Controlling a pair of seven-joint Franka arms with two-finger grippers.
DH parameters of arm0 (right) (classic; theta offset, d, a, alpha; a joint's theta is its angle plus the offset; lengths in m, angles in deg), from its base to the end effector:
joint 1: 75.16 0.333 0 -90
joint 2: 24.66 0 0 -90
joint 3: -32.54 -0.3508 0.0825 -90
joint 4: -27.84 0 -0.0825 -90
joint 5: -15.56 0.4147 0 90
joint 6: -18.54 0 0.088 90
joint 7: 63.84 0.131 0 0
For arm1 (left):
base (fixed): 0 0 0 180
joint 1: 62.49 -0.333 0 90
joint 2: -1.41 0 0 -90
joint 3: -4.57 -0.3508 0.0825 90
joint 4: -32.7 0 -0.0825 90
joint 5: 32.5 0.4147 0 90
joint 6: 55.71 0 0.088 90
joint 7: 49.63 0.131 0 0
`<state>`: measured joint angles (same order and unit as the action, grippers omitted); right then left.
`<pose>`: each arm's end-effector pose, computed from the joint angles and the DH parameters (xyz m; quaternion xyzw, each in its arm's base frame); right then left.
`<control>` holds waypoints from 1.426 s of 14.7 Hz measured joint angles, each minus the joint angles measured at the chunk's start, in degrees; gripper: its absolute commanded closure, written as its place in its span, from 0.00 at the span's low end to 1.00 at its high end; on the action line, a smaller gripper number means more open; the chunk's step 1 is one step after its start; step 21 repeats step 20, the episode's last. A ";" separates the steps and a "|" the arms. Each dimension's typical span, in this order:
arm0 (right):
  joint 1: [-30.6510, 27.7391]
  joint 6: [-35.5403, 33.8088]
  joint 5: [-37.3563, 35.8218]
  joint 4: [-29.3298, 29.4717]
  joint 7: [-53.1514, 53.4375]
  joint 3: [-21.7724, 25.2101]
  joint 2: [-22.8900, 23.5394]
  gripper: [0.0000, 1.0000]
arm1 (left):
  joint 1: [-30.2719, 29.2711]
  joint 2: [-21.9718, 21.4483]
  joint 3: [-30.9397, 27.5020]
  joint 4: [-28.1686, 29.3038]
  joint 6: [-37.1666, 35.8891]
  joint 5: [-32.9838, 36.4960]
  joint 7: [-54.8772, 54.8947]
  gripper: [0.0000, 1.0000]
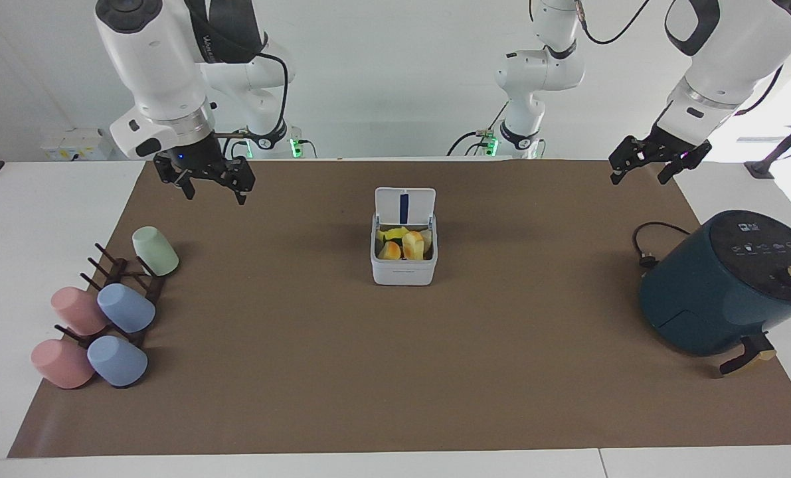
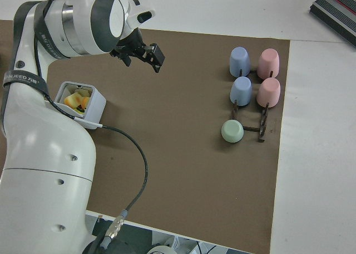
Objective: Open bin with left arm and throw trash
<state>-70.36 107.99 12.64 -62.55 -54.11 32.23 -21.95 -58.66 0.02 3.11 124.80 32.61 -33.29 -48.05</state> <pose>0.5953 0.0464 0.6033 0.9984 -0.0397 -0.0283 0.0292 0.5716 -0.0253 0.6285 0.9992 -0.0345 -0.0209 0.0071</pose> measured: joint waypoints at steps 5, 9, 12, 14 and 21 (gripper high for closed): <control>-4.75 -3.06 0.01 -0.73 -7.54 -0.02 -1.29 0.00 | 0.00 0.00 0.10 0.00 0.32 -0.02 0.00 0.00; -4.33 -3.58 0.01 -2.03 -7.54 -0.18 -3.38 0.00 | 0.00 0.00 0.16 0.00 0.45 -0.03 0.00 0.00; -4.20 -3.59 0.01 -2.78 -7.54 0.26 -3.89 0.00 | 0.00 0.00 0.17 0.01 0.53 -0.03 0.00 0.00; -4.10 -3.59 0.01 -2.78 -7.54 0.34 -3.89 0.00 | 0.00 0.00 0.17 0.01 0.55 -0.03 0.00 0.00; -3.71 -3.59 0.01 -2.79 -7.55 0.96 -3.86 0.00 | 0.00 0.00 0.17 0.02 1.10 -0.03 0.00 0.00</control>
